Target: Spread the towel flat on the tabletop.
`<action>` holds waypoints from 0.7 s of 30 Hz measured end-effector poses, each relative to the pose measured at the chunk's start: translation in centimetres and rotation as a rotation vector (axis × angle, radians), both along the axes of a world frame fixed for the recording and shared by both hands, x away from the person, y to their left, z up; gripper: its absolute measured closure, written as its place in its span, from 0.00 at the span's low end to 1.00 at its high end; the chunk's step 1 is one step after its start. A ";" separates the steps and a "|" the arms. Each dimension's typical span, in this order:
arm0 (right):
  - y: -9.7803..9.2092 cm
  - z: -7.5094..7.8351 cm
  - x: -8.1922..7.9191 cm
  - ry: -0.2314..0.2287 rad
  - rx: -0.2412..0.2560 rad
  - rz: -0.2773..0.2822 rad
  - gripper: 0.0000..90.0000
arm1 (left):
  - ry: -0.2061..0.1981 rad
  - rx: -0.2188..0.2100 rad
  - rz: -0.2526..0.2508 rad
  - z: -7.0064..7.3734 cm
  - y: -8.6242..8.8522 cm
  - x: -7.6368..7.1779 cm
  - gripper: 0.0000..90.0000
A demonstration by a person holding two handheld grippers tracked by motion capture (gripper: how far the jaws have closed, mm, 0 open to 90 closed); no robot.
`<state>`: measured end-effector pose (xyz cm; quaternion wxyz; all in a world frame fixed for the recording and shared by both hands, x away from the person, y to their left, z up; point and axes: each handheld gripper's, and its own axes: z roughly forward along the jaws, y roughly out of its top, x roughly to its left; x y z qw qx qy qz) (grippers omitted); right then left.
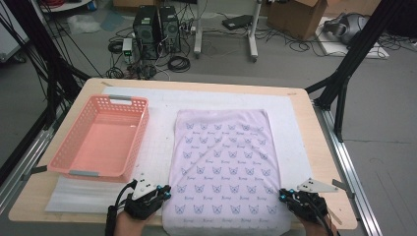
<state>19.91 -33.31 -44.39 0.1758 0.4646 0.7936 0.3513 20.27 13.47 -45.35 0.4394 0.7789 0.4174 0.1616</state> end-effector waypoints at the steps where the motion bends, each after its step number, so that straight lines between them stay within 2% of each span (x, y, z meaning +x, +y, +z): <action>1: 0.0 0.1 -0.1 0.006 -0.007 0.002 0.97 | 0.004 -0.007 0.003 0.0 0.1 0.0 0.96; 5: -1.0 0.4 -1.2 0.042 -0.002 0.018 0.97 | 0.013 -0.008 0.023 0.2 0.9 -0.3 0.99; 7: -1.9 0.5 -1.7 0.067 0.025 0.014 0.96 | 0.020 -0.020 0.027 0.3 1.3 -0.4 0.99; 8: -2.3 0.5 -1.7 0.076 0.051 0.011 0.90 | 0.030 -0.041 0.032 0.3 1.4 -0.3 0.93; 9: -2.5 0.5 -1.7 0.070 0.055 -0.003 0.77 | 0.038 -0.061 0.034 0.4 1.5 -0.2 0.84; 10: -2.6 0.4 -1.6 0.059 0.067 -0.013 0.74 | 0.042 -0.077 0.036 0.4 1.5 0.0 0.78; 12: -2.7 0.5 -1.5 0.030 0.086 -0.024 0.69 | 0.043 -0.096 0.035 0.4 1.3 0.3 0.70; 16: -2.7 0.5 -1.2 -0.004 0.092 -0.048 0.69 | 0.064 -0.088 0.045 0.0 0.8 1.4 0.62; 17: -2.7 0.4 -1.0 -0.005 0.091 -0.057 0.69 | 0.067 -0.087 0.043 -0.2 0.5 1.6 0.62; 18: -2.8 0.2 -0.9 -0.006 0.092 -0.066 0.69 | 0.053 -0.078 0.039 -0.2 0.3 1.6 0.63; 19: -2.8 0.1 -0.7 -0.002 0.088 -0.073 0.69 | 0.045 -0.061 0.025 -0.3 0.0 1.5 0.70; 21: -2.9 0.0 -0.4 -0.005 0.094 -0.085 0.68 | -0.006 -0.002 0.029 -0.4 -0.6 1.1 0.85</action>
